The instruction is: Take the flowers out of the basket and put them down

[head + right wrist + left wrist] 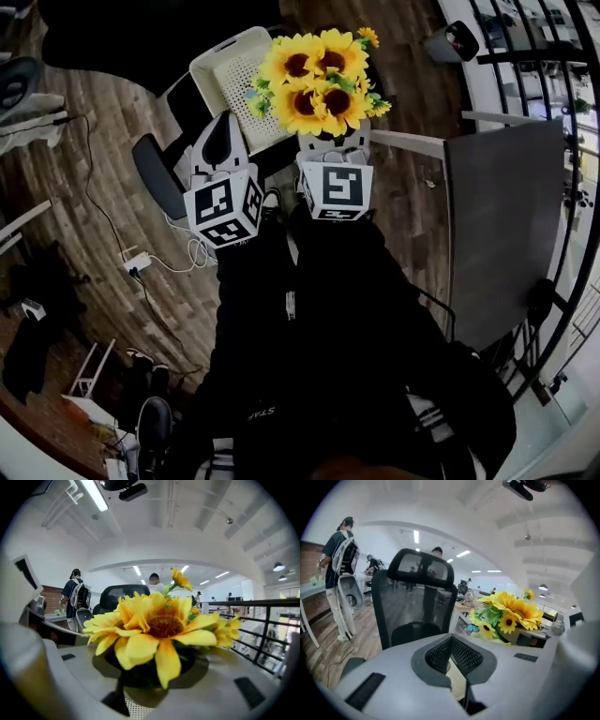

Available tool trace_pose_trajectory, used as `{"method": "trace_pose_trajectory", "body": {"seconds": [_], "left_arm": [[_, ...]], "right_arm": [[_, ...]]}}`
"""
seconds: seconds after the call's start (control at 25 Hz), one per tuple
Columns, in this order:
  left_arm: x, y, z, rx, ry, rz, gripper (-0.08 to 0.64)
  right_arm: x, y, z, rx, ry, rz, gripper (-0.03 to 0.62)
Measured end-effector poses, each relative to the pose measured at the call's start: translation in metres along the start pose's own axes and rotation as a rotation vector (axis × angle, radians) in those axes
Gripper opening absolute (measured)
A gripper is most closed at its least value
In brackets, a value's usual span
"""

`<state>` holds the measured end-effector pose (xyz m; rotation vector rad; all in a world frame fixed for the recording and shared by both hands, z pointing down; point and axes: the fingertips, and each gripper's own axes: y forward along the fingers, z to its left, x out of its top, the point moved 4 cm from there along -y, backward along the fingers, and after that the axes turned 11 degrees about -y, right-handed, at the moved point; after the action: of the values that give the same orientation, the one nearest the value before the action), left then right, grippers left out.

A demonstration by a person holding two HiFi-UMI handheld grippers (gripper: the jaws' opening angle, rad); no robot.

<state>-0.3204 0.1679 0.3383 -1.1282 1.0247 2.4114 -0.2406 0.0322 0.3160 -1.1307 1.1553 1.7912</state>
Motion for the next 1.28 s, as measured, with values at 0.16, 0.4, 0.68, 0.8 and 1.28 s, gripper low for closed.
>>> {"method": "trace_pose_trajectory", "body": {"seconds": [0.16, 0.4, 0.68, 0.8, 1.28], "left_arm": [[0.017, 0.012, 0.0, 0.073, 0.149, -0.265, 0.002], [0.027, 0.024, 0.0, 0.024, 0.286, -0.317, 0.002], [-0.027, 0.052, -0.143, -0.198, 0.463, -0.205, 0.002], [-0.06, 0.072, -0.21, -0.269, 0.522, -0.167, 0.002], [-0.057, 0.137, -0.216, -0.528, 0.639, -0.022, 0.002]], "right_arm": [[-0.009, 0.028, 0.003, 0.095, 0.064, -0.277, 0.236], [-0.021, 0.027, 0.01, 0.034, 0.152, -0.348, 0.238], [-0.08, -0.068, -0.104, -0.216, 0.271, -0.3, 0.238], [-0.114, -0.103, -0.16, -0.308, 0.314, -0.28, 0.238], [-0.126, -0.081, -0.163, -0.599, 0.366, -0.165, 0.238]]}}
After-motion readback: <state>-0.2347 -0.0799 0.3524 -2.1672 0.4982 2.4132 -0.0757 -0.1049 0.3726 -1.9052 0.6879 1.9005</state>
